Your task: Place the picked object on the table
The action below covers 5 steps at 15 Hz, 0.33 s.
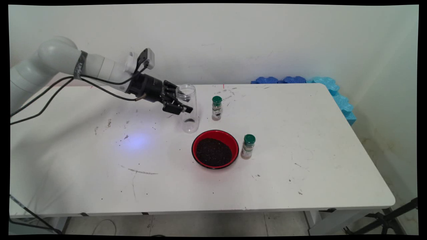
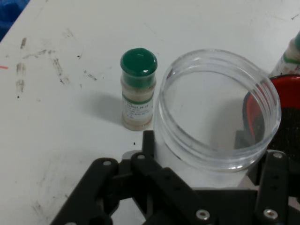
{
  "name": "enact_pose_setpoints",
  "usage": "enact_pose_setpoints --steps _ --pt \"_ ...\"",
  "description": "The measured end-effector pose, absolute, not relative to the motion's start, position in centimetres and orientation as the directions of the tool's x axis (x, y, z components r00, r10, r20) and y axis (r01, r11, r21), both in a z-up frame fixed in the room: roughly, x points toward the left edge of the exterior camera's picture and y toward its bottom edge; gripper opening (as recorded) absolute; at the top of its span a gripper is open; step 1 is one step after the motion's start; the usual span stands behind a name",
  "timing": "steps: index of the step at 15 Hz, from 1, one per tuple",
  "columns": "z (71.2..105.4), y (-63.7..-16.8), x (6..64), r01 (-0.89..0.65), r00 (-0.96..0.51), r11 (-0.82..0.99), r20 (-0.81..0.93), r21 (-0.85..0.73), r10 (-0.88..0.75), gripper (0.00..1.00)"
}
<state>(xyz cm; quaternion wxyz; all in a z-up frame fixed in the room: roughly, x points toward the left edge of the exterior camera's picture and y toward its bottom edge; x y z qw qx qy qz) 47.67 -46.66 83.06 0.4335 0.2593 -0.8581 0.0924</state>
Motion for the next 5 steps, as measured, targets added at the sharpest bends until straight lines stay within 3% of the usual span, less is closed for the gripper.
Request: enact_pose_setpoints --steps 1,2,5 --pt "82.83 -46.73 47.59 -0.526 -0.488 0.848 0.792 0.068 -0.366 0.00" --pt "82.59 -46.82 47.51 -0.527 -0.487 0.847 0.793 0.068 -0.366 1.00" --pt "82.13 -47.04 47.33 -0.528 -0.486 0.847 0.794 0.066 -0.365 1.00"
